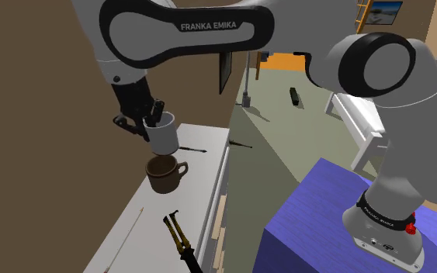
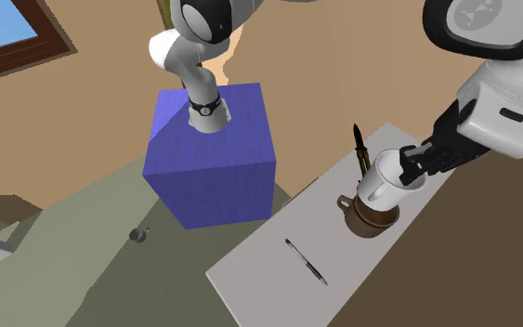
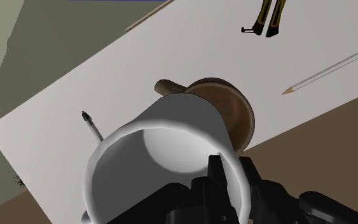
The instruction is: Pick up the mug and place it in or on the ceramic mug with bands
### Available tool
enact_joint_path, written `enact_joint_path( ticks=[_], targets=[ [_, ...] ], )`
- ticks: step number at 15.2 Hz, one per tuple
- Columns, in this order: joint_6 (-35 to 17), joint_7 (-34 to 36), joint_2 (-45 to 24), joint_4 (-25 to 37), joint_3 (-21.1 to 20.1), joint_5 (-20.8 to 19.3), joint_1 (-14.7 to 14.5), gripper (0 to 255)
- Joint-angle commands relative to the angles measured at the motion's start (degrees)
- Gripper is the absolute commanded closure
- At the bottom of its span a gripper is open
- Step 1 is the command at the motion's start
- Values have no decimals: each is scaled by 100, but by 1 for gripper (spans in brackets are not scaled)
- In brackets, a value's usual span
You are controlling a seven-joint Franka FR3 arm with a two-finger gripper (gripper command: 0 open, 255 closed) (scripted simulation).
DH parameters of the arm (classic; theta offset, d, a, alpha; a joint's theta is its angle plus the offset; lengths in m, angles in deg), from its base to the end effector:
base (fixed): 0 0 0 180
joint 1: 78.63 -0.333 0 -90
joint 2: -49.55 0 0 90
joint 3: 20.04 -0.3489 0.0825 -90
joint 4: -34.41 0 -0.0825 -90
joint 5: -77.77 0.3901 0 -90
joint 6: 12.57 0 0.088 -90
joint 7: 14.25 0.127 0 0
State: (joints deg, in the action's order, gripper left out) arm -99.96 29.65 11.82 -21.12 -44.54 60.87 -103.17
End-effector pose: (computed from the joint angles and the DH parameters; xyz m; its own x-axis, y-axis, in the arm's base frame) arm 0.5884 0.4567 0.5066 0.9998 0.0099 -0.0144 0.0109 -0.9977 0.0671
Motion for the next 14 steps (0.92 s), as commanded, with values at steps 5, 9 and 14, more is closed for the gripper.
enact_joint_path(
  ticks=[5,9,14],
  targets=[
    [-572,70,140,-727,-19,31,147,255],
    [-867,105,165,-1056,-19,30,205,255],
    [-867,104,165,-1056,-19,30,205,255]
  ],
)
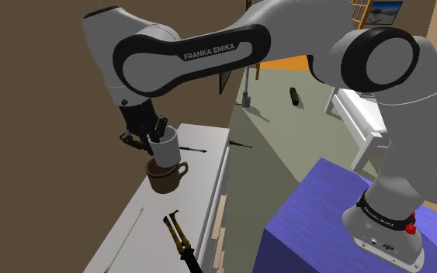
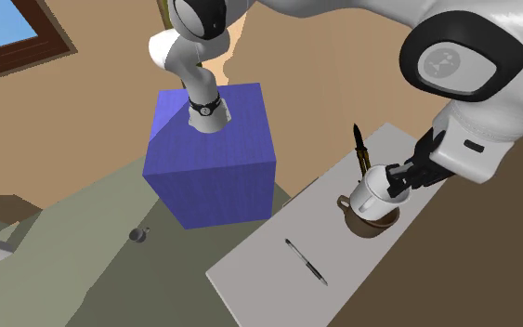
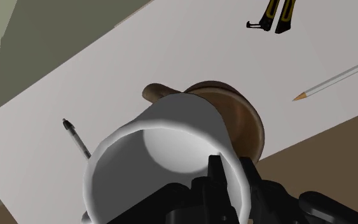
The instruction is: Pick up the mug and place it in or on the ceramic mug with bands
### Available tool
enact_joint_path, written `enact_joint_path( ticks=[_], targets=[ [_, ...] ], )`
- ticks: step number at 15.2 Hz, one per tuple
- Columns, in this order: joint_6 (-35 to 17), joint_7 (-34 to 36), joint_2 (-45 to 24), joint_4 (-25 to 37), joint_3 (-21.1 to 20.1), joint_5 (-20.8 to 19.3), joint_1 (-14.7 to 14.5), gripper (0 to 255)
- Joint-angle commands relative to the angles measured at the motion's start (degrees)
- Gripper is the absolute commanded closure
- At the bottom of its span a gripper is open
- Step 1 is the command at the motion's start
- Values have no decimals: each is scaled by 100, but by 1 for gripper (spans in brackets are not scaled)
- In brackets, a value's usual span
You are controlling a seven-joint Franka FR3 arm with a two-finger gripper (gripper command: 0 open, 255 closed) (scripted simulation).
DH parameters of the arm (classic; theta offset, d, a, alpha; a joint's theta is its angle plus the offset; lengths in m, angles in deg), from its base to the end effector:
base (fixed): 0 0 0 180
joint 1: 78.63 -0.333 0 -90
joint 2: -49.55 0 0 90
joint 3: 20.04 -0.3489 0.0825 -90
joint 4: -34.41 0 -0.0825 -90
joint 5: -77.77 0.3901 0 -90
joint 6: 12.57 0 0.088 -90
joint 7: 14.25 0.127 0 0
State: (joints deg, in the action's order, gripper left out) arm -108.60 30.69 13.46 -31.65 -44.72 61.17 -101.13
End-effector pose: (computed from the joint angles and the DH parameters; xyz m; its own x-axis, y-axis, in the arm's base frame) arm 0.5873 0.4559 0.4550 0.9999 0.0100 -0.0138 0.0109 -0.9977 0.0666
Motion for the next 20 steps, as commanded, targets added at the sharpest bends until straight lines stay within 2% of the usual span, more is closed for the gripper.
enact_joint_path(
  ticks=[1,2,3,8,12,20],
  targets=[
    [-3,0,1,-3,0,0,0,255],
    [-3,0,1,-3,0,0,0,255],
    [-3,0,1,-3,0,0,0,0],
    [-3,0,1,-3,0,0,0,0],
    [880,-86,-228,1138,23,-48,-249,0],
    [880,-86,-229,1139,24,-47,-250,0]
  ],
)
